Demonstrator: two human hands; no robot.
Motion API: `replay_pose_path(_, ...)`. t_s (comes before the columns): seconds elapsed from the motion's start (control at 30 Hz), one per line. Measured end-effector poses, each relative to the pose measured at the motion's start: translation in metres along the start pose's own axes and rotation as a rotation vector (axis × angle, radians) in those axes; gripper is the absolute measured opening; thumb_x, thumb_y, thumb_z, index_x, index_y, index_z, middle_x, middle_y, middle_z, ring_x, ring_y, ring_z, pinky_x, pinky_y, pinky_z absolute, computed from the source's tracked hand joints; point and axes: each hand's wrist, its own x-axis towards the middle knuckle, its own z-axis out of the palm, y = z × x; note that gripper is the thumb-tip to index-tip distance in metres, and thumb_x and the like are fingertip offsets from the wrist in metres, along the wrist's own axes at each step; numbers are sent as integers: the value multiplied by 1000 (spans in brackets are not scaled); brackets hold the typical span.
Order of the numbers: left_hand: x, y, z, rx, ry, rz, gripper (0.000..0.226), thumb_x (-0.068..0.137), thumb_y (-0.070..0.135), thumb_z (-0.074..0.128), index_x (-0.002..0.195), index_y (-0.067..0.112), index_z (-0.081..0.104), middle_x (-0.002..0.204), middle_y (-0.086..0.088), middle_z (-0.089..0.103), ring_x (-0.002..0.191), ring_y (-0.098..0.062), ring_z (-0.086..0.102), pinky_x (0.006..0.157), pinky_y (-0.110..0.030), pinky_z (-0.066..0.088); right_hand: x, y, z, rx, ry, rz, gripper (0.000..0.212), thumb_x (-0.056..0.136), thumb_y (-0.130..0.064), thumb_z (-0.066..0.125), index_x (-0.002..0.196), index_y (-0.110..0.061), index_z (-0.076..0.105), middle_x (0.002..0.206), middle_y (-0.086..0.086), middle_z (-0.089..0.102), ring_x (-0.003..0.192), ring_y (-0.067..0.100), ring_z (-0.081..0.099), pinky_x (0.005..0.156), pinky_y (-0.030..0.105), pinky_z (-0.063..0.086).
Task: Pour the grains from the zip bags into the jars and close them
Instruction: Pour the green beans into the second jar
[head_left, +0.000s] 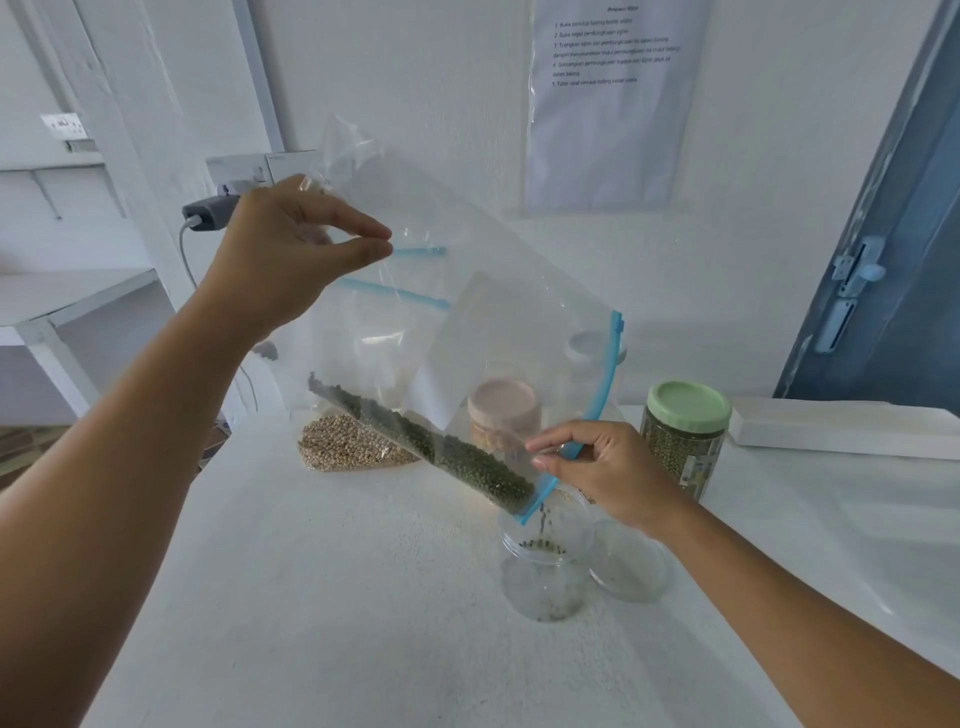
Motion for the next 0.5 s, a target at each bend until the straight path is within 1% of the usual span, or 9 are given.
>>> replay_pose_path(0.07,2,1,0,-5,-1,9,13,83,35,86,93,36,79,104,-13,66,89,-34,58,76,-20,46,0,-1,0,10,1,4,16,90,-10,80,100,-21,83,90,-9,79,75,3,68,70,14,52)
replay_pose_path(0.1,3,2,-1,-6,-3,13,13,82,35,86,94,35,79,104,-15,66,89,-36,58,77,-22,47,0,-2,0,11,2,5,16,90,-10,80,100,-22,83,90,-9,79,77,3,69,71,14,52)
replay_pose_path(0.17,5,3,-1,-6,-9,23,14,82,35,87,94,33,80,104,-17,65,89,-38,58,77,-26,47,1,-3,0,-3,3,-3,16,90,-11,81,100,-24,83,94,-9,80,84,8,72,78,18,56)
replay_pose_path(0.23,6,3,-1,-6,-7,26,14,83,34,86,95,33,80,102,-15,66,89,-38,58,77,-25,47,2,-5,0,-6,-2,-10,16,90,-11,81,99,-24,83,97,-8,80,89,11,73,83,22,58)
replay_pose_path(0.3,8,3,-3,-3,2,36,15,83,32,86,97,31,80,97,-7,65,85,-31,58,74,-17,46,3,-6,0,9,2,-12,17,89,-9,81,99,-22,83,96,-7,80,90,9,73,83,21,57)
replay_pose_path(0.4,11,5,-6,1,11,36,18,83,29,86,99,24,80,91,7,64,78,-7,58,75,-11,45,3,-10,1,19,2,-16,16,89,-8,81,100,-20,83,96,-8,80,92,10,74,85,21,58)
replay_pose_path(0.43,12,5,-6,0,10,32,19,83,28,86,100,21,80,90,11,64,79,-3,58,77,-10,45,4,-10,1,20,-1,-16,16,90,-8,80,101,-20,83,96,-8,80,93,11,74,85,21,58)
replay_pose_path(0.5,13,4,-7,1,11,26,20,84,27,86,101,19,81,91,13,64,81,0,60,79,-9,46,4,-11,3,21,-3,-14,16,90,-8,80,101,-19,83,96,-7,80,91,10,74,84,20,58)
